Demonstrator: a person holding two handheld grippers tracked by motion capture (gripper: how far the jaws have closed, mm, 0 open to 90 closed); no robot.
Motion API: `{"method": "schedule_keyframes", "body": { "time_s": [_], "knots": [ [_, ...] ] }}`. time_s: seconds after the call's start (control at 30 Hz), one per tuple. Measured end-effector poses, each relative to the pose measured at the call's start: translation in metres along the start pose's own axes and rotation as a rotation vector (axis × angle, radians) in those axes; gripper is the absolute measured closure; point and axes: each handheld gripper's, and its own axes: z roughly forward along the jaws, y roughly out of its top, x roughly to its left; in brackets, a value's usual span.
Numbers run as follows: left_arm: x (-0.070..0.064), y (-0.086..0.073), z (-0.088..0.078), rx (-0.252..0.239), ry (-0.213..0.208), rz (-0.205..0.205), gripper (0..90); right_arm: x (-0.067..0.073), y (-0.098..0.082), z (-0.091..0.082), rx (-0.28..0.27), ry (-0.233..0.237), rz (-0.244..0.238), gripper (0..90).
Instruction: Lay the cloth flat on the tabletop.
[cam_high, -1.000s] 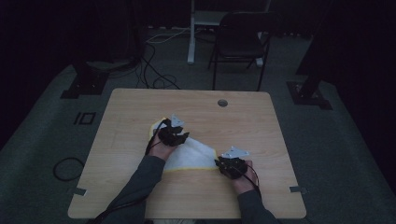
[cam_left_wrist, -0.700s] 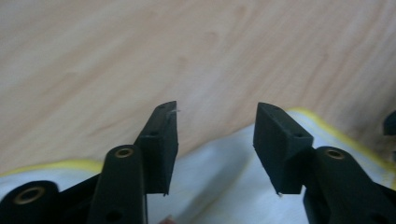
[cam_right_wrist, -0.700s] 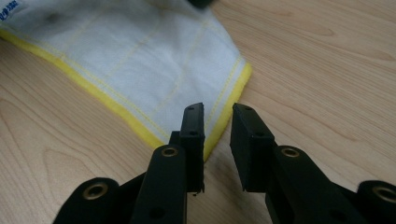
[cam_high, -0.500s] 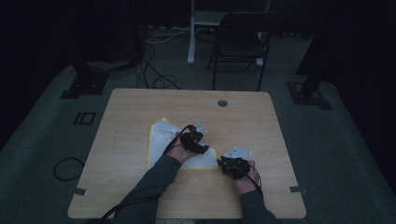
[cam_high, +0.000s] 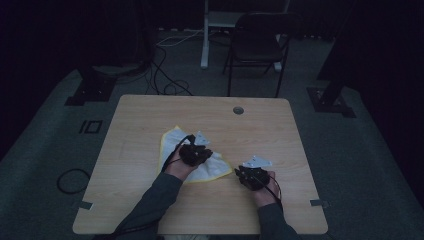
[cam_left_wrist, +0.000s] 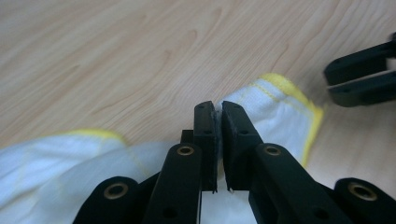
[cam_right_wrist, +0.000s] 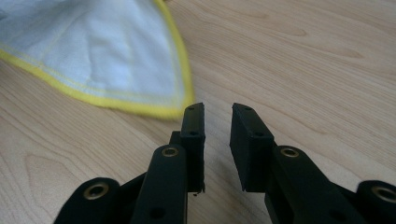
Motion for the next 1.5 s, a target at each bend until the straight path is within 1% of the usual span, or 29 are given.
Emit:
{"method": "schedule_keyframes", "body": {
  "time_s": [0.07, 0.13, 0.2, 0.23, 0.27, 0.3, 0.33, 0.4, 0.5, 0.53, 0.67, 0.77, 0.83, 0.87, 0.9, 0.97, 1.03, 1.13, 1.23, 1.3, 1.37, 1.5],
  "knots": [
    [0.005, -0.011, -0.018, -0.034, 0.003, -0.028, 85.5, 0.0, 0.001, 0.0, -0.003, 0.0, -0.004, 75.3],
    [0.01, -0.023, -0.031, -0.04, 0.026, -0.034, 85.5, 0.001, 0.002, 0.0, -0.005, 0.001, -0.004, 75.4],
    [0.014, -0.036, -0.04, -0.042, 0.031, -0.058, 85.5, 0.002, 0.004, 0.001, -0.007, 0.003, -0.007, 75.5],
    [0.017, -0.043, -0.045, -0.032, 0.039, -0.065, 85.5, 0.003, 0.005, 0.001, -0.007, 0.004, -0.01, 75.5],
    [0.017, -0.043, -0.045, -0.032, 0.039, -0.065, 85.5, 0.004, 0.006, 0.002, -0.009, 0.007, -0.016, 75.5],
    [0.023, -0.061, -0.05, -0.004, 0.054, -0.082, 85.5, 0.005, 0.007, 0.003, -0.011, 0.009, -0.018, 75.5],
    [0.025, -0.069, -0.051, 0.008, 0.06, -0.095, 85.6, 0.007, 0.009, 0.004, -0.013, 0.013, -0.024, 75.5],
    [0.029, -0.082, -0.052, 0.037, 0.076, -0.109, 85.7, 0.01, 0.011, 0.007, -0.015, 0.02, -0.029, 75.5],
    [0.036, -0.099, -0.054, 0.056, 0.089, -0.14, 85.8, 0.017, 0.017, 0.013, -0.022, 0.039, -0.039, 75.6],
    [0.038, -0.104, -0.054, 0.061, 0.1, -0.149, 85.8, 0.02, 0.018, 0.015, -0.024, 0.047, -0.042, 75.6],
    [0.042, -0.114, -0.056, 0.066, 0.127, -0.167, 85.9, 0.032, 0.024, 0.026, -0.018, 0.073, -0.061, 75.4],
    [0.044, -0.118, -0.056, 0.06, 0.13, -0.183, 85.7, 0.04, 0.031, 0.032, -0.024, 0.09, -0.078, 75.2],
    [0.045, -0.121, -0.054, 0.061, 0.133, -0.185, 85.6, 0.045, 0.035, 0.037, -0.029, 0.102, -0.083, 75.3],
    [0.045, -0.121, -0.054, 0.061, 0.133, -0.185, 85.6, 0.045, 0.035, 0.037, -0.029, 0.102, -0.083, 75.3],
    [0.045, -0.122, -0.054, 0.056, 0.133, -0.192, 85.7, 0.049, 0.04, 0.044, -0.029, 0.117, -0.082, 75.5],
    [0.044, -0.122, -0.054, 0.06, 0.139, -0.183, 85.7, 0.053, 0.045, 0.051, -0.026, 0.127, -0.087, 75.5],
    [0.044, -0.122, -0.053, 0.058, 0.141, -0.185, 85.9, 0.057, 0.05, 0.058, -0.027, 0.135, -0.094, 75.4],
    [0.044, -0.123, -0.053, 0.051, 0.139, -0.191, 85.9, 0.06, 0.056, 0.068, -0.026, 0.153, -0.078, 74.6],
    [0.043, -0.124, -0.053, 0.045, 0.146, -0.193, 86.0, 0.061, 0.061, 0.078, -0.019, 0.162, -0.057, 71.5],
    [0.042, -0.124, -0.053, 0.043, 0.15, -0.192, 86.0, 0.061, 0.065, 0.084, -0.026, 0.182, -0.022, 69.0],
    [0.042, -0.124, -0.053, 0.038, 0.152, -0.195, 86.0, 0.062, 0.068, 0.092, -0.021, 0.21, 0.017, 66.9],
    [0.04, -0.124, -0.054, 0.036, 0.162, -0.191, 86.2, 0.064, 0.072, 0.105, -0.005, 0.231, 0.049, 62.8]
  ]
}}
